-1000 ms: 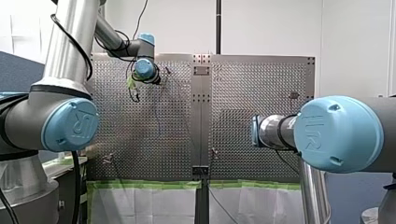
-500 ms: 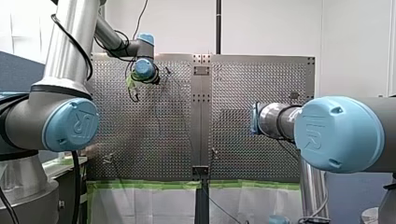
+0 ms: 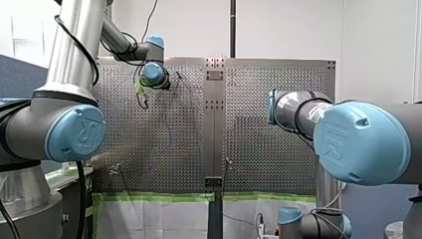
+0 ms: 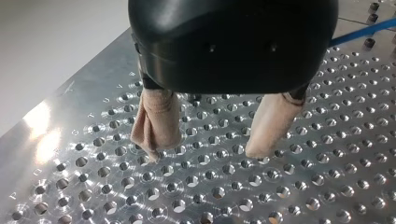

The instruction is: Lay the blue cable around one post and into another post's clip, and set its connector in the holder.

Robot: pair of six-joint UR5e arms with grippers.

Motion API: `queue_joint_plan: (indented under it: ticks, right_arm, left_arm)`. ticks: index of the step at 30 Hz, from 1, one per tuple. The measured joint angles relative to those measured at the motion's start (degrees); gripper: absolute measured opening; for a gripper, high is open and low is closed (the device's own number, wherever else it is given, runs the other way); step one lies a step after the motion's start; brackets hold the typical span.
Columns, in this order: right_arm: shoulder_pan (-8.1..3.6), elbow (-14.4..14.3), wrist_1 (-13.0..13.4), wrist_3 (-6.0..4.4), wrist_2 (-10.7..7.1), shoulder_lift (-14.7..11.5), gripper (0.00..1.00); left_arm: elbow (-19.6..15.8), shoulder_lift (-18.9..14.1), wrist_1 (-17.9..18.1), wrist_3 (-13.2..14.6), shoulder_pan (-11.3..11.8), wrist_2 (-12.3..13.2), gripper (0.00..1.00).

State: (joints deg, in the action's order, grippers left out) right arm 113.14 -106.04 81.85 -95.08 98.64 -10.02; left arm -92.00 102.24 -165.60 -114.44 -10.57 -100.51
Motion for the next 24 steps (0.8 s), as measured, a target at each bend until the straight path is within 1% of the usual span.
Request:
queue_joint_plan:
  ticks: [3, 8, 10, 12, 14, 16, 20, 24]
  right_arm:
    - [-0.09, 0.0, -1.9, -0.53, 0.18, -1.9, 0.12]
    - [-0.22, -0.2, -4.8, -0.92, 0.26, -4.8, 0.12]
    - [-0.43, -0.7, -5.8, -1.34, 0.24, -5.8, 0.12]
    - [-0.72, -1.7, -7.1, -1.98, 0.09, -7.1, 0.12]
    - [-1.00, -2.7, -8.3, -2.32, -0.12, -8.3, 0.12]
    - [-1.16, -3.3, -9.4, -2.32, -0.28, -9.4, 0.12]
    - [-1.29, -3.8, -11.5, -1.99, -0.56, -12.0, 0.12]
    - [-1.36, -3.9, -12.0, -1.41, -0.94, -14.3, 0.12]
  left_arm:
    - [0.0, 0.0, 0.0, 0.0, 0.0, 0.0, 1.00]
    - [0.0, 0.0, 0.0, 0.0, 0.0, 0.0, 1.00]
    - [0.0, 0.0, 0.0, -0.1, 0.0, 0.0, 1.00]
    - [0.0, 0.0, 0.0, -0.1, -0.1, 0.0, 1.00]
    - [0.0, 0.0, 0.0, -0.1, -0.1, 0.0, 1.00]
    - [0.0, 0.0, 0.0, -0.2, -0.1, 0.0, 1.00]
    - [0.0, 0.0, 0.0, -0.3, -0.1, 0.0, 1.00]
    - [0.0, 0.0, -0.1, -0.4, -0.2, 0.0, 1.00]
